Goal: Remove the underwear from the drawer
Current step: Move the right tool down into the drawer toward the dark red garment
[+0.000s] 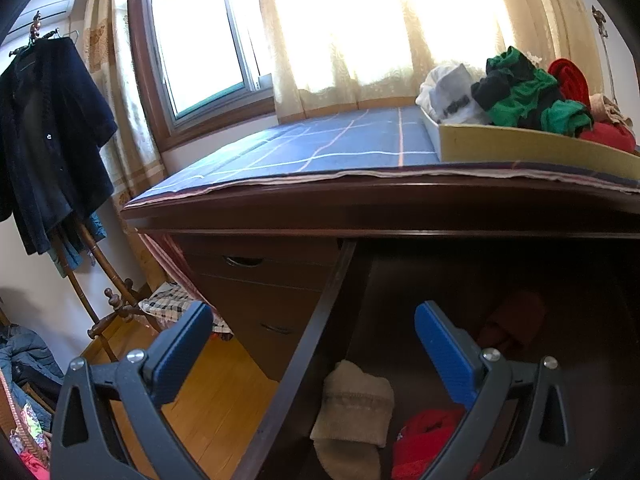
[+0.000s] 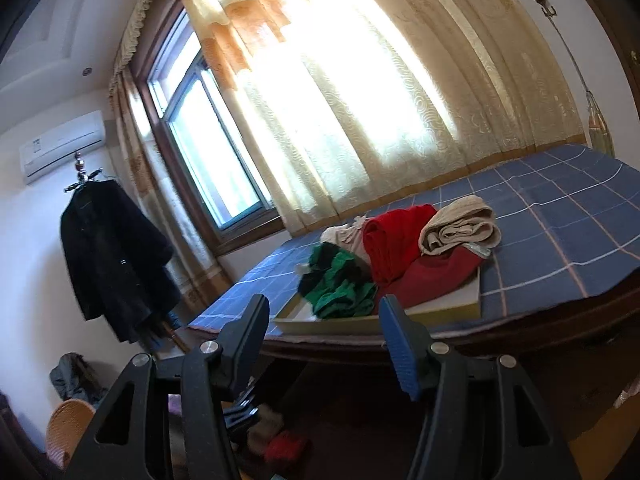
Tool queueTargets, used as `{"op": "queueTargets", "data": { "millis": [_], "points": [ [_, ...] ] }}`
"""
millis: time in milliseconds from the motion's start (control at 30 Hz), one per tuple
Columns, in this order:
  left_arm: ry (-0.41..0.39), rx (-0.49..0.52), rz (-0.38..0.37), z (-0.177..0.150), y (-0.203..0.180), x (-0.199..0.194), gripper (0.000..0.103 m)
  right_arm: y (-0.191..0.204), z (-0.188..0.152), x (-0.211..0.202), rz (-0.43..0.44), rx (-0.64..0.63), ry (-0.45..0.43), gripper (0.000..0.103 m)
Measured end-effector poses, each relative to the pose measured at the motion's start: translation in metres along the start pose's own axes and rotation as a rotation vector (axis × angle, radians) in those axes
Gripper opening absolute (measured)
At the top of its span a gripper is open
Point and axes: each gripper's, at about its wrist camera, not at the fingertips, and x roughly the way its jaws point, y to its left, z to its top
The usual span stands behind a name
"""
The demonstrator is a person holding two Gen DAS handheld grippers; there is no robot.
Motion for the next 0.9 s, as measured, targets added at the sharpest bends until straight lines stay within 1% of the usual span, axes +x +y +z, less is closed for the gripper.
{"op": "queueTargets", "data": {
  "millis": [67, 100, 133, 200, 300, 367, 433, 500, 567, 700, 800, 900],
  "points": [
    [-0.003, -0.005, -0.001, 0.0, 0.001, 0.0, 0.103, 0.004, -0.001, -0.016, -0.001, -0.006, 0.015, 0.064],
    [-0.004, -0.007, -0.003, 0.0, 0.001, -0.001, 0.103, 0.008, -0.003, -0.021, -0.007, -0.02, 0.02, 0.069],
    [-0.006, -0.01, -0.005, 0.0, 0.001, -0.001, 0.103, 0.011, -0.006, -0.024, -0.019, -0.039, 0.027, 0.071],
    [-0.009, -0.014, -0.011, -0.001, 0.002, -0.002, 0.103, 0.016, -0.013, -0.023, -0.05, -0.065, 0.045, 0.071],
    [-0.011, -0.009, -0.016, -0.002, 0.002, -0.005, 0.103, 0.012, -0.032, -0.004, -0.063, -0.049, 0.118, 0.071],
    [-0.009, -0.02, -0.029, -0.003, 0.005, -0.007, 0.103, 0.005, -0.049, 0.019, -0.06, -0.003, 0.194, 0.071],
    [-0.013, -0.031, -0.033, -0.004, 0.006, -0.008, 0.103, -0.001, -0.066, 0.043, -0.084, 0.025, 0.266, 0.071],
    [-0.006, -0.028, -0.038, -0.003, 0.005, -0.007, 0.103, -0.005, -0.083, 0.066, -0.106, 0.042, 0.331, 0.071],
    [-0.016, -0.025, -0.038, -0.004, 0.004, -0.008, 0.103, -0.007, -0.096, 0.085, -0.102, 0.048, 0.39, 0.071],
    [-0.046, -0.032, -0.033, -0.006, 0.004, -0.012, 0.103, -0.003, -0.114, 0.114, -0.133, -0.007, 0.463, 0.071],
    [-0.045, -0.061, -0.031, -0.007, 0.007, -0.013, 0.103, -0.005, -0.122, 0.131, -0.15, 0.0, 0.51, 0.071],
    [-0.04, -0.082, -0.047, -0.007, 0.011, -0.012, 0.103, -0.003, -0.126, 0.146, -0.154, 0.006, 0.539, 0.071]
  ]
}}
